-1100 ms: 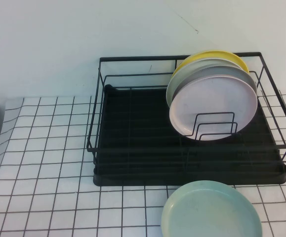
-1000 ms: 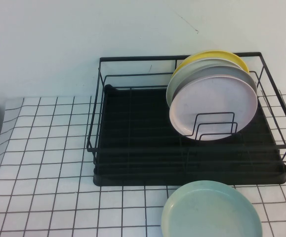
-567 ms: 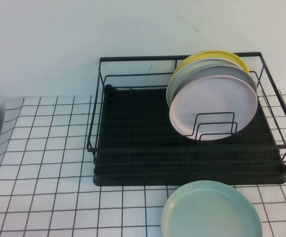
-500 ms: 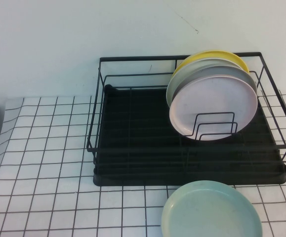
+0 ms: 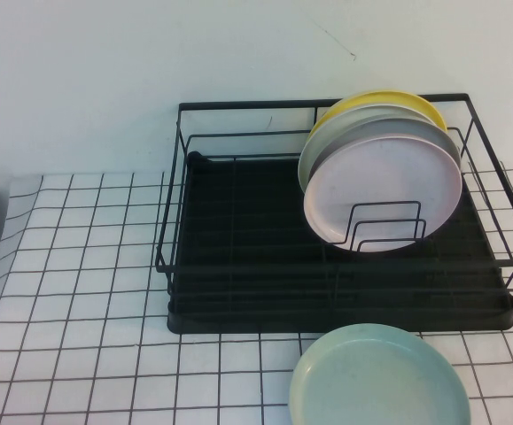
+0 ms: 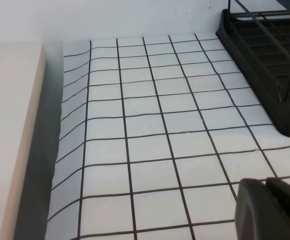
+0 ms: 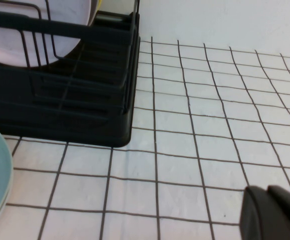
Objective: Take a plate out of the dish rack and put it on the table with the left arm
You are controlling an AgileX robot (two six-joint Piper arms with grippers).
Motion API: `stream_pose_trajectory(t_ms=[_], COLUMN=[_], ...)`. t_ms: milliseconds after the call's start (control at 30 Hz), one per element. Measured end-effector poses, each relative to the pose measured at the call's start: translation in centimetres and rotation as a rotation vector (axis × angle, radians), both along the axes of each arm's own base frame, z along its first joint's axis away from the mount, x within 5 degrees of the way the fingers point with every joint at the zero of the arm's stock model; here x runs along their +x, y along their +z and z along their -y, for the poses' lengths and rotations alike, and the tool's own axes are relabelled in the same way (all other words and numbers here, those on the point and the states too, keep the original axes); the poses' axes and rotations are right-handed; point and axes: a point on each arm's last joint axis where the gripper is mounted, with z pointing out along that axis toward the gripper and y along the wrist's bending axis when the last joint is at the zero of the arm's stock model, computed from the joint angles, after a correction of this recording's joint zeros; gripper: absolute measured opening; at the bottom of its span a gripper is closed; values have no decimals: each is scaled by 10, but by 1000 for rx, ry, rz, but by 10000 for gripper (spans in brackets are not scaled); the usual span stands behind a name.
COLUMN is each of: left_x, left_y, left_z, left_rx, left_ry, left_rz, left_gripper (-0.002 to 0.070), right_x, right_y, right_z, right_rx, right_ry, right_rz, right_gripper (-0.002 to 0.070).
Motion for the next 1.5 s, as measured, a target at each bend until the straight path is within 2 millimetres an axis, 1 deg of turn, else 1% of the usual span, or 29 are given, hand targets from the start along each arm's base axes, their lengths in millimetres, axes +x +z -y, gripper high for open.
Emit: stream_pose_trajectory(t_ms=[300, 400, 500, 633, 800, 1033, 1200, 1300, 1333, 1400, 1467, 1500], left_x=[0, 1, 3, 4, 1, -4, -4, -3, -3, -6, -9, -9], left_y=[0, 2, 10, 29, 49, 61, 62, 62, 65, 80, 101, 108], left_z=[0, -1, -2, -3, -5, -6, -6, -6, -6, -5, -4, -3], left_rx=[0, 7, 18, 10, -1, -9, -20, -32, -33, -31, -40, -49], left_ry=[0, 5, 14, 33, 52, 64, 68, 65, 60, 47, 35, 29], left_rz=[0, 37, 129, 344, 561, 705, 715, 652, 624, 577, 523, 486], left_gripper=[-4, -4, -4, -4, -4, -4, -4, -4, -4, -4, -4, -4], right_x=[0, 0, 0, 0, 0, 0, 0, 0, 0, 0, 0, 0], right_y=[0, 0, 0, 0, 0, 0, 0, 0, 0, 0, 0, 0], right_z=[0, 0, 0, 0, 0, 0, 0, 0, 0, 0, 0, 0], right_rx=[0, 0, 0, 0, 0, 0, 0, 0, 0, 0, 0, 0], right_ry=[0, 0, 0, 0, 0, 0, 0, 0, 0, 0, 0, 0], right_rz=[0, 0, 0, 0, 0, 0, 0, 0, 0, 0, 0, 0], right_gripper=[-3, -3, -3, -3, -3, -3, -3, -3, -3, -3, -3, -3])
